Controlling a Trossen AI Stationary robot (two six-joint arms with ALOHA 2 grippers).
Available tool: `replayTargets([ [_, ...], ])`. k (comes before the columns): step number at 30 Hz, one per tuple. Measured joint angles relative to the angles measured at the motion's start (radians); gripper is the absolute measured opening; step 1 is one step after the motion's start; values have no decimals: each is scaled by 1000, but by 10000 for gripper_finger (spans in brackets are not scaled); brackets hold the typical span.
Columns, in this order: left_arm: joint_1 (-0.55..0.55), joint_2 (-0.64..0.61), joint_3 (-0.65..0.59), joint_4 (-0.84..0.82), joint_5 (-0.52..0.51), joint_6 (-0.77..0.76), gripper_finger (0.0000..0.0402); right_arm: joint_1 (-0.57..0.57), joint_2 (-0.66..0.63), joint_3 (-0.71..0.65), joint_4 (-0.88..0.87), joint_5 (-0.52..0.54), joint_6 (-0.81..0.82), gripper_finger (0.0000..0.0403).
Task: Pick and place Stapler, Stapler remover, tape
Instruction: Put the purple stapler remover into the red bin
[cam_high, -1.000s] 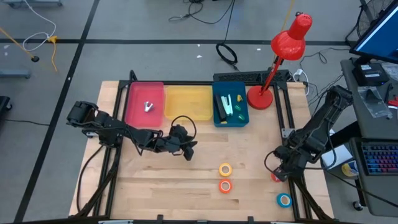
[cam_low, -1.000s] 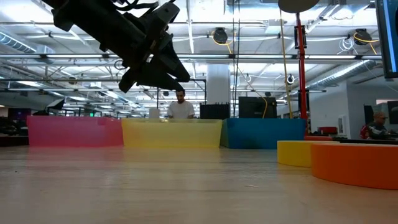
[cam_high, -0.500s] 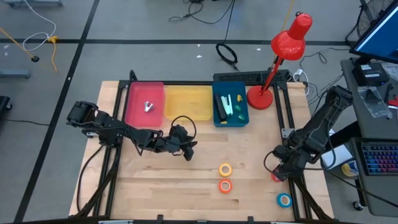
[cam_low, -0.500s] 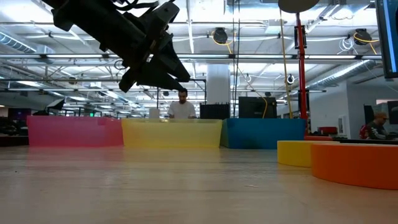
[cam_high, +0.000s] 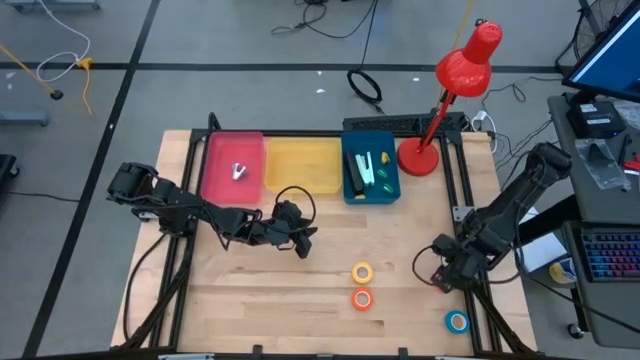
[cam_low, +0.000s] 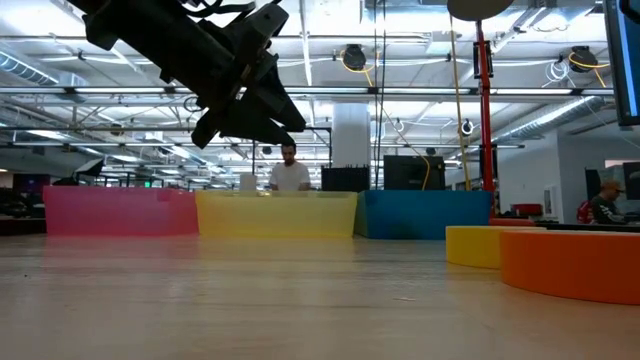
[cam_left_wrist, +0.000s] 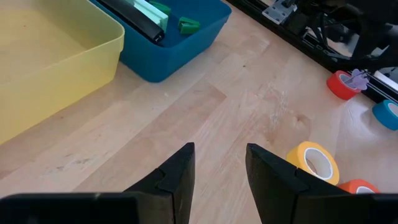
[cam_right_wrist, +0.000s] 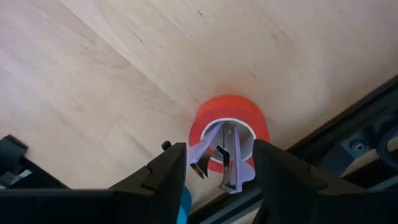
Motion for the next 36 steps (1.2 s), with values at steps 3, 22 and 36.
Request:
replayTargets([
  [3,-1,0,0,0,0,0,143,-9,24,0,4,-1,-15,177],
  [22,-1,0,0,0,0,8,143,-11,166,0,32,-29,-48,159],
  [36,-1,0,0,0,0,5,143,-11,217,0,38,-28,-82,115],
])
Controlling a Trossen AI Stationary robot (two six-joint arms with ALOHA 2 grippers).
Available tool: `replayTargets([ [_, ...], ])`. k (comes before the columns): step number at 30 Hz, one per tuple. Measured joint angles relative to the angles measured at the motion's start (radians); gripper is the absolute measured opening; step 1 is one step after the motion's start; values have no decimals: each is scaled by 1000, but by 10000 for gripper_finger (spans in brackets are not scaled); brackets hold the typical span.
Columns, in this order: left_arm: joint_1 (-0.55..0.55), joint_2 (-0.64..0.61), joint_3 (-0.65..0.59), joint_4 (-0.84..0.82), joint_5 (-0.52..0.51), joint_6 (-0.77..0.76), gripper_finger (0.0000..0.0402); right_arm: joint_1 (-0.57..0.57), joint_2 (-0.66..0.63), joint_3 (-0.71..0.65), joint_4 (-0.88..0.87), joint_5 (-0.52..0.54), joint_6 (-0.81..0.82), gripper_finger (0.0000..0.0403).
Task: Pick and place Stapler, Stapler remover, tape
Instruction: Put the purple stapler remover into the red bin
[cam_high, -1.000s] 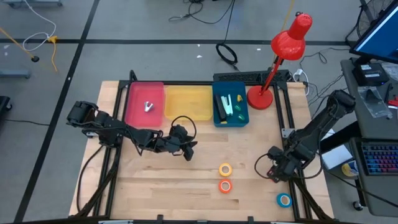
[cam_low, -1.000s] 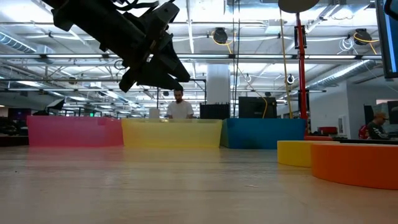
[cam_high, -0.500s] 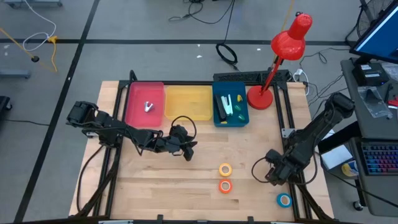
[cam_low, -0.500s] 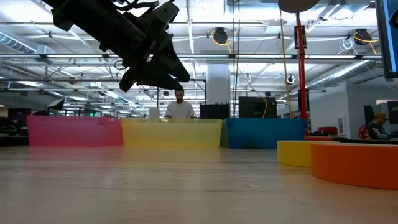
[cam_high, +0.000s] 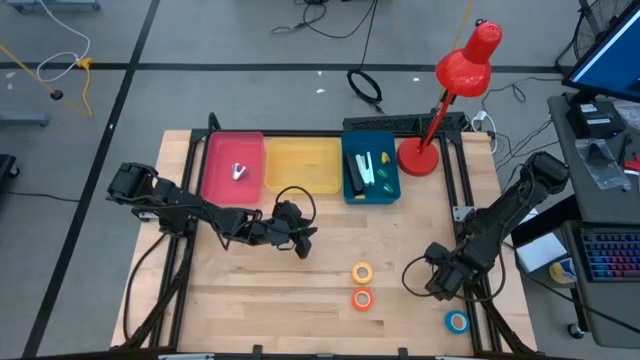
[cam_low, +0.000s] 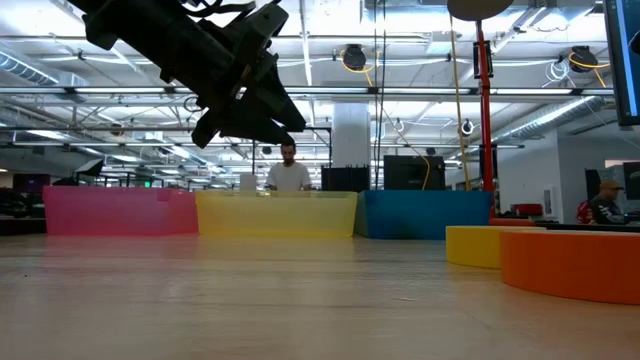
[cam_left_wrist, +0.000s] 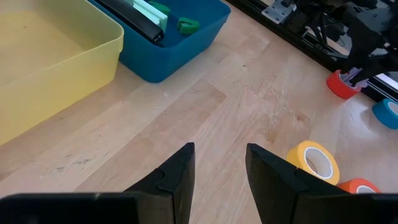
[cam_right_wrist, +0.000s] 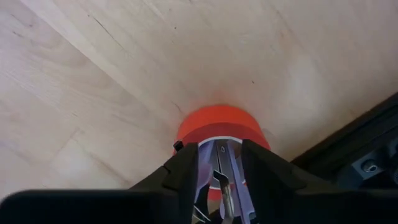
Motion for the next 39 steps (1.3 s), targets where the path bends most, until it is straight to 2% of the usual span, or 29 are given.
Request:
replayTargets([
  [11,0,0,0,0,0,0,143,0,0,0,-13,6,-5,7],
  [27,0,0,0,1,0,0,143,0,-62,0,-46,-1,1,1],
  [33,1,0,0,3,0,3,143,-14,-127,0,-73,-74,17,1],
  [39,0,0,0,17,0,6,143,-21,-213,0,-106,-78,38,0],
])
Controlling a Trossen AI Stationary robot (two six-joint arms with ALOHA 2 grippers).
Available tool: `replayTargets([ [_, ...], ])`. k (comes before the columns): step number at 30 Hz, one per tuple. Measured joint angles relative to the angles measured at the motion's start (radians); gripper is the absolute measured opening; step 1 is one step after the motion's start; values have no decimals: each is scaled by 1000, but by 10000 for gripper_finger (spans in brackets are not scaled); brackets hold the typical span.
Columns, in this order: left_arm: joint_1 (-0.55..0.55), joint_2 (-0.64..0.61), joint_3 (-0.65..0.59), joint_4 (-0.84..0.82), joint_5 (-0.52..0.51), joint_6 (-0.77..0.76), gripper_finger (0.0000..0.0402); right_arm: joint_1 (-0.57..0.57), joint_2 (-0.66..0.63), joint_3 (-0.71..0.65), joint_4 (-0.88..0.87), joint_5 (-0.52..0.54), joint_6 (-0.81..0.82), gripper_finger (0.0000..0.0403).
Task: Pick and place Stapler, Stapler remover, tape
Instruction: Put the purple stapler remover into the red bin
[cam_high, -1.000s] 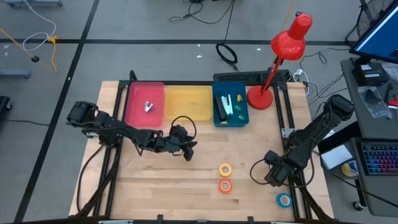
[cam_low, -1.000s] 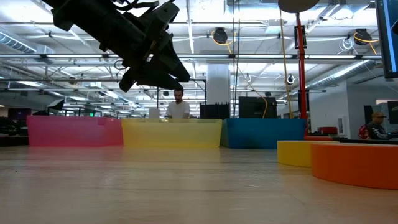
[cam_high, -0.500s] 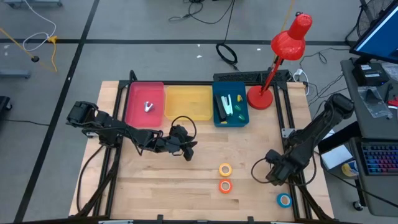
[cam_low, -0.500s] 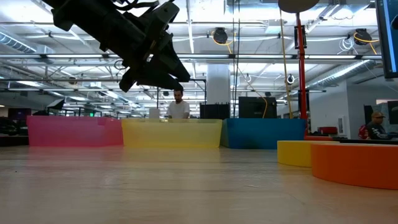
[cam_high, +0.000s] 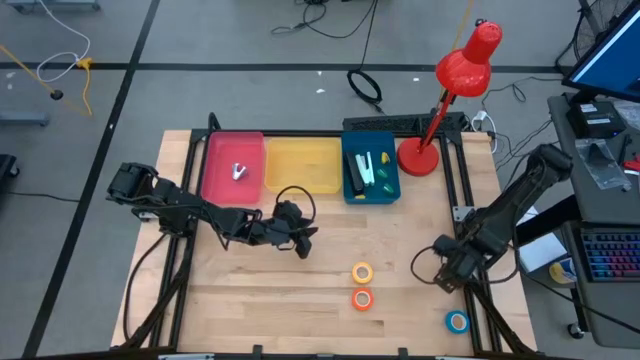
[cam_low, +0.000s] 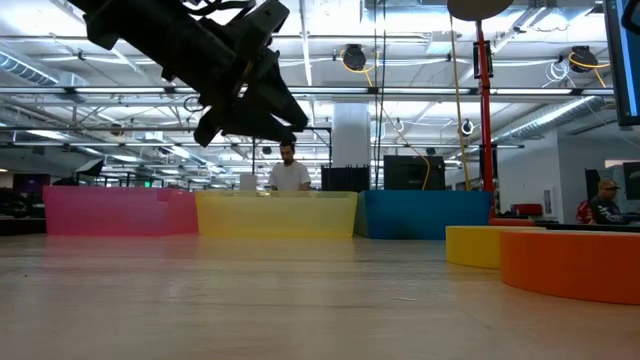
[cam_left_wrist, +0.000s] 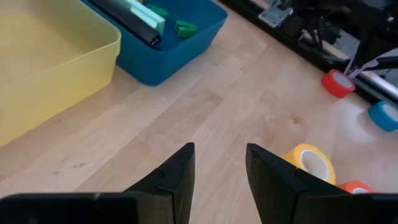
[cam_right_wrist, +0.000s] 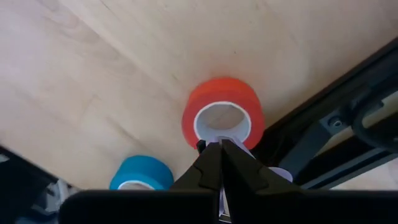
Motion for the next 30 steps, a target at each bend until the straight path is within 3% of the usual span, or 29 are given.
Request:
replayTargets([
  [7,0,0,0,90,35,49,143,0,-127,0,38,13,40,0],
  [10,0,0,0,121,61,62,143,0,-186,1,118,78,42,0],
  [13,0,0,0,149,75,62,143,-10,-238,1,237,215,36,0],
  [16,-1,0,0,183,81,63,143,-34,-276,1,378,420,-26,0],
  [19,-6,0,0,230,81,82,143,-81,-283,1,533,627,-155,0],
  [22,-9,0,0,290,81,114,143,-153,-264,1,694,740,-321,0],
  [26,-11,0,0,377,79,200,143,-275,-193,1,912,707,-484,0],
  [30,-11,0,0,463,77,302,143,-396,-89,1,1111,548,-542,0],
])
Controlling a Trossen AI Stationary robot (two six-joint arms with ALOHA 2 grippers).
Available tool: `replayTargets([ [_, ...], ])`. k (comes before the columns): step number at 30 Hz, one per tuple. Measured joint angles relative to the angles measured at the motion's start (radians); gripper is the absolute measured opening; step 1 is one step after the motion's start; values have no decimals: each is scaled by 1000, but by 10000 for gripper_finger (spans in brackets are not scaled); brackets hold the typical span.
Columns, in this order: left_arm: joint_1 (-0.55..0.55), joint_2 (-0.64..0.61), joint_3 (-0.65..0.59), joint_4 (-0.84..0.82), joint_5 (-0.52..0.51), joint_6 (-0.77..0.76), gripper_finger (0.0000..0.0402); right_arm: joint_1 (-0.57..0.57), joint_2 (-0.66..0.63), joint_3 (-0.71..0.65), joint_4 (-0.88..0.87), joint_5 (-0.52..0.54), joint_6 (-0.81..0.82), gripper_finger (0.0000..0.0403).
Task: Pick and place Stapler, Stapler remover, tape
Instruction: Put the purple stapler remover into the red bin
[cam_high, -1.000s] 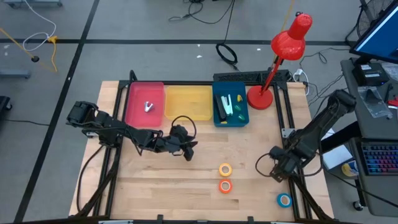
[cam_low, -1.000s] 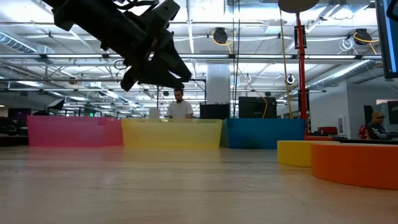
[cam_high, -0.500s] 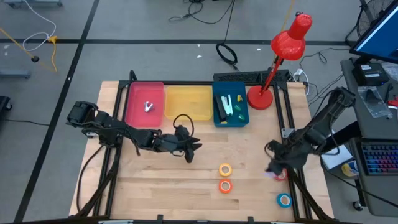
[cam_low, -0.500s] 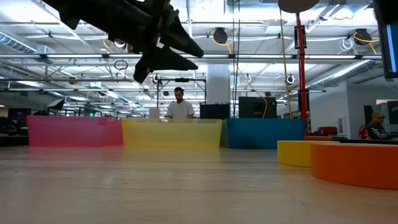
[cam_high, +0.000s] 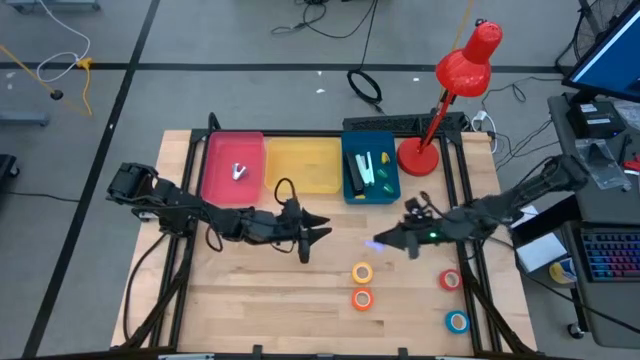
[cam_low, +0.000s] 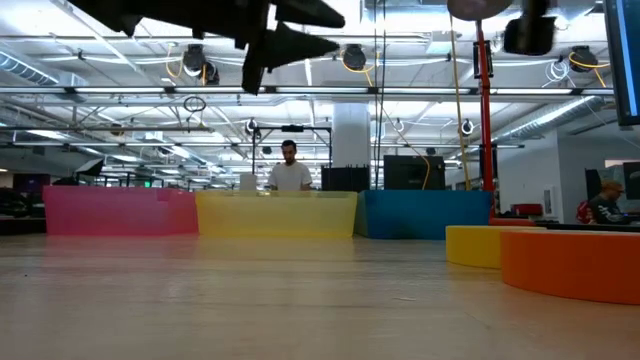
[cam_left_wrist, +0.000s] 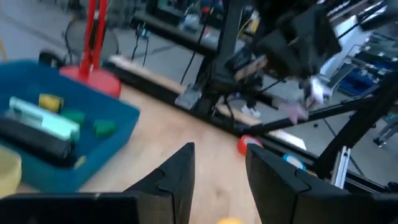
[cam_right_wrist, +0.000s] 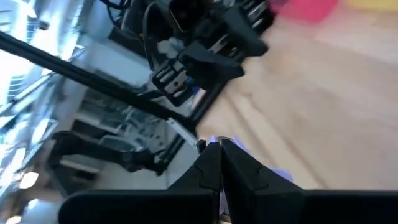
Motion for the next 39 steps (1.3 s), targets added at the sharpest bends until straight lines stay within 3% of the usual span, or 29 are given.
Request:
replayTargets([
  [6,-11,0,51,13,0,151,143,-139,129,0,231,-264,29,0],
  [10,-33,0,70,8,0,278,143,-202,153,0,276,-364,72,0],
  [22,-87,0,90,-31,4,405,143,-286,191,0,316,-420,152,0],
  [27,-73,18,170,-168,8,438,143,-310,266,0,423,-475,168,0],
  [31,-60,34,225,-279,25,420,143,-325,303,0,489,-508,178,0],
  [39,-37,45,234,-289,57,348,142,-331,335,0,500,-523,183,0],
])
